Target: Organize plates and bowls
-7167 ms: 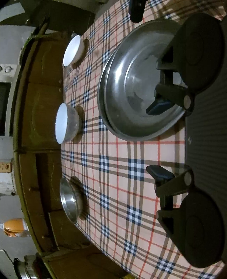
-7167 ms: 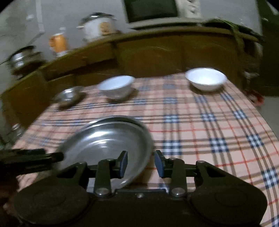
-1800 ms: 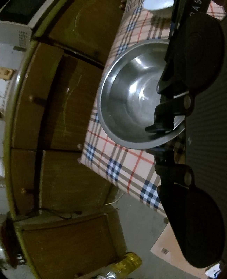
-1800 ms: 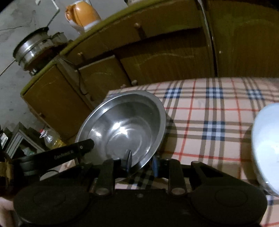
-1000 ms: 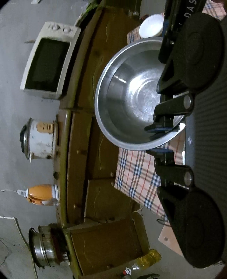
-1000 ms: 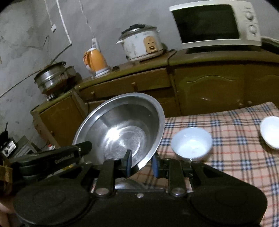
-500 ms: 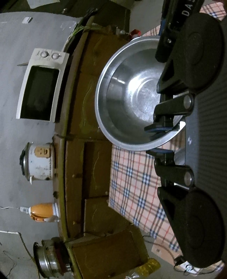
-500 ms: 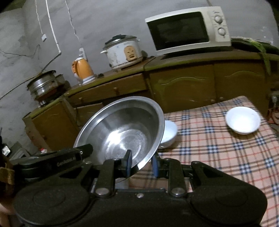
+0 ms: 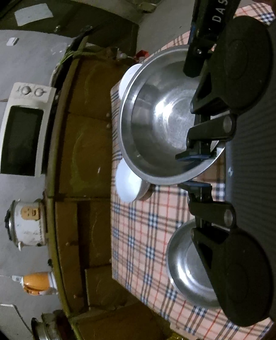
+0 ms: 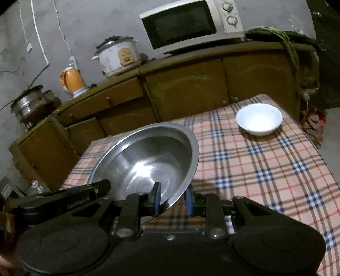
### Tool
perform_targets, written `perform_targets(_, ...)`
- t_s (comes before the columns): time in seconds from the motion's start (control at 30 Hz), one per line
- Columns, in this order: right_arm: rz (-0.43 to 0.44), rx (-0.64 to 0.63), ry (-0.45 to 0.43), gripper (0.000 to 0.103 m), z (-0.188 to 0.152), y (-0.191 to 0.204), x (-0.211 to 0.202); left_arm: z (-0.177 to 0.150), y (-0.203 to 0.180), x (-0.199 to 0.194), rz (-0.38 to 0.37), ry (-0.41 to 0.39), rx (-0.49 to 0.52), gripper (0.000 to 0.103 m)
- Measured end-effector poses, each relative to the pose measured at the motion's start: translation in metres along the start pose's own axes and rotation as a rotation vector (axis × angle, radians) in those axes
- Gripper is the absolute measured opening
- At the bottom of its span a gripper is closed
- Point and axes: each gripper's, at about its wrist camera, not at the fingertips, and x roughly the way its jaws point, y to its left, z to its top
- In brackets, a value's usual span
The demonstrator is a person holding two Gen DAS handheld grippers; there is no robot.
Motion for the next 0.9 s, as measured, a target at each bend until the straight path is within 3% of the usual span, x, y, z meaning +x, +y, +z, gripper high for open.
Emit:
perform_targets(0.43,-0.067,0.049,0.061,0.031,-0.034,-0.052,0.035,-0.036,-0.026,0.048,-0.03,0.08,0.001,0.021)
perform_targets(0.9,-0.078,0.073,0.088,0.031,-0.049,-0.085,0.074,-0.049,-0.04,0.088,-0.024,0.13,0.027,0.022)
